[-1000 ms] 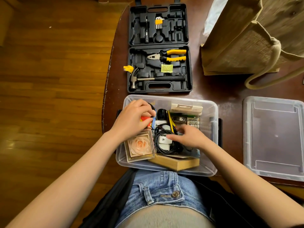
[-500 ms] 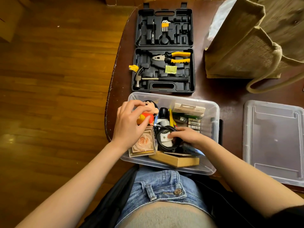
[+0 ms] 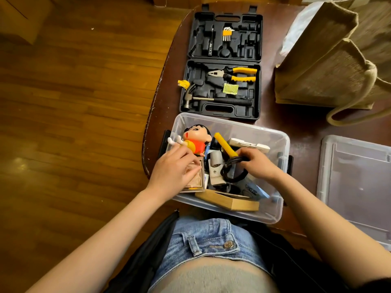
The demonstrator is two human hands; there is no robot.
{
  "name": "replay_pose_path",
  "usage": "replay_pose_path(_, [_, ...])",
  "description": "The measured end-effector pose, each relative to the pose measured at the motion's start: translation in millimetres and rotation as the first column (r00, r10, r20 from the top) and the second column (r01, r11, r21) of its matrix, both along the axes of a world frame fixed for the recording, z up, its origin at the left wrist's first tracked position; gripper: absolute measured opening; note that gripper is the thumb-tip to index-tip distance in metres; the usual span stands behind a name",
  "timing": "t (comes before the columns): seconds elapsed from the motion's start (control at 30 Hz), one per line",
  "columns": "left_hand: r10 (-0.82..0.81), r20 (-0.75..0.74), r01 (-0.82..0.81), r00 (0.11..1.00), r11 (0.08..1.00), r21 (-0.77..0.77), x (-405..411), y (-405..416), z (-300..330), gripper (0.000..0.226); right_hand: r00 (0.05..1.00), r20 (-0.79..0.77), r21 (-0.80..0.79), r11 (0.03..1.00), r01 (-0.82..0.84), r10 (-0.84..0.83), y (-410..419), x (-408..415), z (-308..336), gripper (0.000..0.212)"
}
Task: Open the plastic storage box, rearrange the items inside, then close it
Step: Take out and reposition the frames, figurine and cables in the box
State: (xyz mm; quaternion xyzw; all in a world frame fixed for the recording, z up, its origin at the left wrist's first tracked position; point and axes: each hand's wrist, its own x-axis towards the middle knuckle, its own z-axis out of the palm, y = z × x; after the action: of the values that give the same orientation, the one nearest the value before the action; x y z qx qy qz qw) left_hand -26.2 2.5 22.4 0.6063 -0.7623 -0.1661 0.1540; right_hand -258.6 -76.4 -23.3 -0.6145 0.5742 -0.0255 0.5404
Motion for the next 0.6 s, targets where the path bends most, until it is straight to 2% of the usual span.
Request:
replay_pose_path(0.07, [0.006,0.031,-0.007,1.000,0.999,0.045,-0.1,-1.4,0.2,0.026,0.999,-0.023,-0.015,0.999,-0.041,0.041,-3.7,-2.1,1.0,0.014])
replay_pose_path(0.2, [0.003,0.104,-0.034,0.995,0.955,0.295,0.7,-6.8,-1.1,0.062,0.999,-0.020,0.003,0.999,-0.041,0.042,-3.4,-1.7,-1.2,0.014])
replay_pose_path(0.33, [-0.090,0.240,-0.031,0.966,0.889,0.457,7.0,-15.1,-3.4,0.089,1.000,-0.021,-0.006,1.000,0.003,-0.003,-2.3,0.6,-3.6,0.016])
replay_pose_path(0.43, [-0.185,0.301,0.016,0.935,0.872,0.489,3.4,-16.4,-4.9,0.103,0.997,-0.052,-0.043,0.998,0.054,-0.056,-0.3,3.9,-8.0,0.013])
replay_pose_path(0.5, [-0.235,0.332,0.063,0.913,0.888,0.456,1.1,-12.2,-7.3,0.106,0.985,-0.133,-0.164,0.983,0.085,-0.108,3.3,7.3,-11.5,0.007])
replay_pose_path(0.6, [-0.252,0.325,0.119,0.912,0.918,0.378,5.0,-6.5,-11.0,0.101,0.962,-0.229,-0.306,0.949,0.074,-0.149,10.5,12.4,-11.0,0.027])
